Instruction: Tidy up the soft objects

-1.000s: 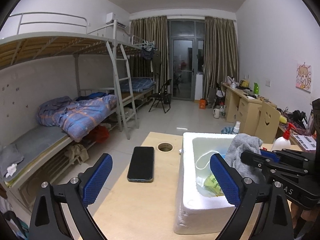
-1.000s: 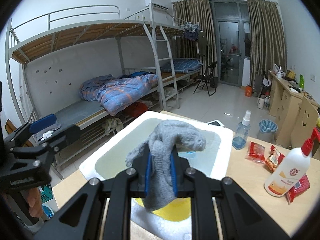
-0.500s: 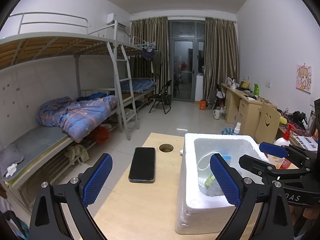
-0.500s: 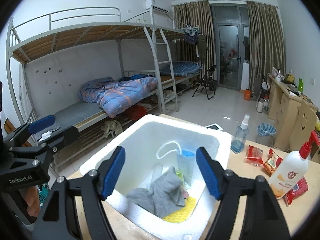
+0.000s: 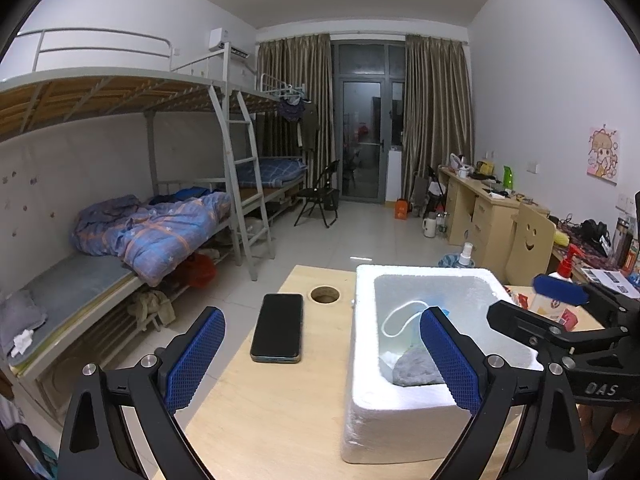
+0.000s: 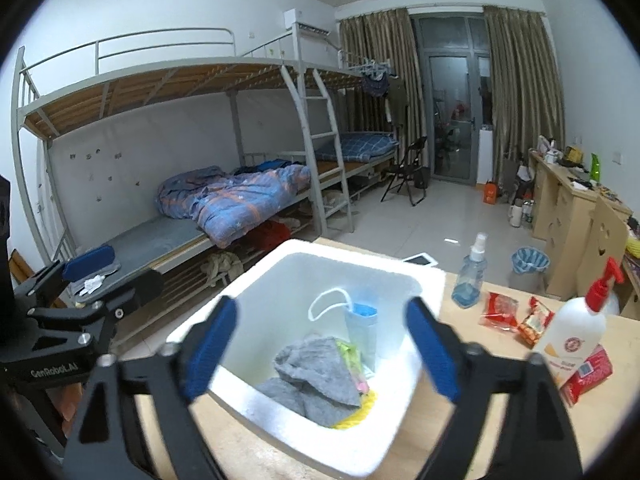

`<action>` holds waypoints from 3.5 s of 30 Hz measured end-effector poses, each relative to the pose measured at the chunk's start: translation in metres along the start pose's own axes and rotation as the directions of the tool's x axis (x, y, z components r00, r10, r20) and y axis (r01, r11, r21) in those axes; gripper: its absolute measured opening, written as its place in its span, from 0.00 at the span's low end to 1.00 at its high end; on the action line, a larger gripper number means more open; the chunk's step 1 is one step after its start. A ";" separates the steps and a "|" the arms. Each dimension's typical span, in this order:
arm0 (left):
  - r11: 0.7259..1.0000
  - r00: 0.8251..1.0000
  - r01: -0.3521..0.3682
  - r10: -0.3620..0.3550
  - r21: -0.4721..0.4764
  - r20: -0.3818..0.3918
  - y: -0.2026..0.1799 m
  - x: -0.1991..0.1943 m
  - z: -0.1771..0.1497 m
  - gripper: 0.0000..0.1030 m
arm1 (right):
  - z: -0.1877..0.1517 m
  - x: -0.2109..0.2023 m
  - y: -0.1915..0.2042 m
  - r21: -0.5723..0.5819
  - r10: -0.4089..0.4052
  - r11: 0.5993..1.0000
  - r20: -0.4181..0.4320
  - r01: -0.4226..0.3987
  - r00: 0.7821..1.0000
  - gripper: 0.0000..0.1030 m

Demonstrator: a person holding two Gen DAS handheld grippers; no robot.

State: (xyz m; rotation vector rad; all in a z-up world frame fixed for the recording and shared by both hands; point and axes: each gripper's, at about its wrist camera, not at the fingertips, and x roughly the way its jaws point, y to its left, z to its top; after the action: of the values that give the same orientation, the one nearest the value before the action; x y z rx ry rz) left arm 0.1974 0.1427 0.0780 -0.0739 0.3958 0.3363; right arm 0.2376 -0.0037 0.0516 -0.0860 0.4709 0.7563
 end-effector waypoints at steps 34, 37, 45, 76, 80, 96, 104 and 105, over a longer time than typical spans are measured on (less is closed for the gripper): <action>0.979 0.982 0.179 -0.183 0.100 0.039 -0.108 -0.034 -0.013 0.95 | -0.037 -0.109 -0.065 0.109 -0.251 0.964 0.069 0.243 0.965 1.00; 0.978 0.981 0.189 -0.193 0.091 0.037 -0.107 -0.036 -0.013 0.95 | -0.038 -0.114 -0.064 0.104 -0.264 0.961 0.072 0.256 0.962 1.00; 0.969 0.972 0.235 -0.236 0.078 0.006 -0.110 -0.038 -0.012 0.95 | -0.042 -0.123 -0.062 0.098 -0.281 0.957 0.086 0.273 0.956 1.00; 0.972 0.969 0.229 -0.233 0.060 0.076 -0.092 -0.098 -0.068 0.96 | -0.093 -0.160 -0.020 0.089 -0.225 0.973 0.168 0.213 0.960 1.00; 0.977 0.971 0.209 -0.213 0.052 0.107 -0.084 -0.107 -0.085 0.97 | -0.108 -0.161 -0.015 0.103 -0.206 0.977 0.191 0.189 0.960 1.00; 0.982 0.974 0.180 -0.187 0.063 0.130 -0.068 -0.117 -0.140 0.98 | -0.149 -0.158 -0.002 0.102 -0.195 0.978 0.166 0.180 0.967 1.00; 0.982 0.973 0.180 -0.186 0.060 0.134 -0.062 -0.122 -0.143 0.98 | -0.151 -0.158 -0.001 0.111 -0.209 0.975 0.161 0.192 0.965 1.00; 0.983 0.973 0.178 -0.184 0.055 0.137 -0.061 -0.123 -0.143 0.98 | -0.151 -0.158 -0.001 0.111 -0.207 0.975 0.158 0.191 0.965 1.00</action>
State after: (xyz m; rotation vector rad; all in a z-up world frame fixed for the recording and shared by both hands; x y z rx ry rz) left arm 0.0586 0.0285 -0.0053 -0.0441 0.2534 0.1519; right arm 0.0818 -0.1417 -0.0136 0.0190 0.3302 0.5369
